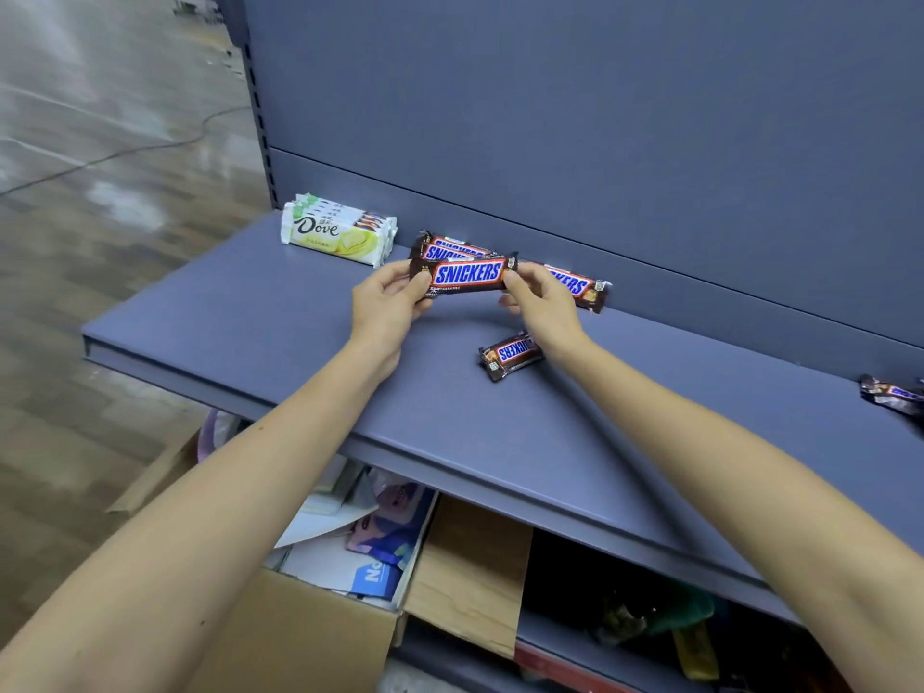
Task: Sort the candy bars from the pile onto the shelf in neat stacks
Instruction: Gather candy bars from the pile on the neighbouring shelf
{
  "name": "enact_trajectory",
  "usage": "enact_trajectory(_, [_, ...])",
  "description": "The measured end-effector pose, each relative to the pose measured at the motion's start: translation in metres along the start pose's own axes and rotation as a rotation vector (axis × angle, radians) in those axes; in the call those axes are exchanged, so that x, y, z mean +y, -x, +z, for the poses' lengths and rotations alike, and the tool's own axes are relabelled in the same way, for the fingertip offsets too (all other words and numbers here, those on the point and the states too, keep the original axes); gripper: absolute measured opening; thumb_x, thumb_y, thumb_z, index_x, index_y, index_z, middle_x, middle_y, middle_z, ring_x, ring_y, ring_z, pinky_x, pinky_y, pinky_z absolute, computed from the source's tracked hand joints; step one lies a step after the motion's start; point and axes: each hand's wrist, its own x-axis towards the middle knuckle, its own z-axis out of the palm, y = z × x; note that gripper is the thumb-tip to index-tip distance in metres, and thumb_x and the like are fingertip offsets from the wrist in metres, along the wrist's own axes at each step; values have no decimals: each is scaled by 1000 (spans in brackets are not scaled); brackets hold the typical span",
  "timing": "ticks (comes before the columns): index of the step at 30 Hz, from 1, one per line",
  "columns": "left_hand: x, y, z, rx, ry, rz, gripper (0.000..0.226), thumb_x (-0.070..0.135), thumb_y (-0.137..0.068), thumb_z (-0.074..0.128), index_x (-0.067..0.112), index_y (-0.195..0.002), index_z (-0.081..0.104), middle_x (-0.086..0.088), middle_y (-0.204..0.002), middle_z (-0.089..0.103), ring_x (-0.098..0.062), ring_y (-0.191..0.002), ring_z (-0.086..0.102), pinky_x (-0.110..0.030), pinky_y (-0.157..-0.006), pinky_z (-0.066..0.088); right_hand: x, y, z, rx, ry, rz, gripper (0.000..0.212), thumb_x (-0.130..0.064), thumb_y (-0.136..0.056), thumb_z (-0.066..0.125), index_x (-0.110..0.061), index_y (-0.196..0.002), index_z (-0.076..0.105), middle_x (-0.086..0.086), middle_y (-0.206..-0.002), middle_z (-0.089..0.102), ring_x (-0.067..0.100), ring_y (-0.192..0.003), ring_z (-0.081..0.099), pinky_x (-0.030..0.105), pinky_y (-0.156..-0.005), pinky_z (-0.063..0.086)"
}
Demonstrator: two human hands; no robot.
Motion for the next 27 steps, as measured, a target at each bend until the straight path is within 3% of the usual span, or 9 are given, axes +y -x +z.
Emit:
enact_trajectory(4, [9, 0, -18, 37, 42, -29, 13, 0, -91, 53, 6, -103, 54, 0, -77, 60, -6, -67, 57, -9, -59, 51, -1, 3, 24, -61, -68, 27, 13, -15, -95, 49, -14, -83, 54, 0, -72, 58, 1, -56, 58, 11, -56, 48])
enact_trajectory(9, [11, -3, -42, 45, -9, -46, 12, 1, -92, 51, 7, -102, 54, 1, -81, 59, -6, -72, 57, -10, -62, 52, -3, 6, 37, -85, -41, 24, 26, -16, -95, 49, -19, -71, 56, -4, -64, 55, 6, -60, 56, 16, -61, 48])
enact_trajectory(14, [12, -5, -50, 24, -48, -42, 9, 2, -93, 51, 6, -100, 52, 1, -81, 58, -7, -73, 58, -10, -63, 52, -8, 8, 36, -115, -11, 12, 23, -17, -92, 55, -20, -70, 57, -11, -56, 57, 3, -54, 56, 15, -59, 47])
enact_trajectory(19, [10, -9, -45, -17, -127, -11, 10, 4, -92, 52, 6, -102, 54, 0, -80, 60, -7, -72, 59, -10, -63, 53, -11, 12, 30, -226, -8, 45, 12, -16, -90, 59, -22, -80, 56, -1, -70, 58, 3, -50, 54, 10, -48, 42])
enact_trajectory(23, [9, -12, -48, -95, -281, 68, 11, 2, -92, 53, 7, -101, 56, -1, -81, 61, -5, -72, 59, -9, -62, 52, -10, 10, 23, -269, 158, 39, 17, -18, -88, 62, -21, -74, 54, -4, -76, 56, 3, -65, 50, 7, -49, 43])
enact_trajectory(27, [6, -18, -55, -78, -530, 144, 12, 6, -89, 55, 12, -99, 61, -8, -96, 65, -11, -75, 62, -21, -82, 53, -8, 3, 20, -269, 314, 4, 10, -24, -82, 70, -17, -81, 62, -5, -74, 57, 4, -66, 50, 15, -63, 45])
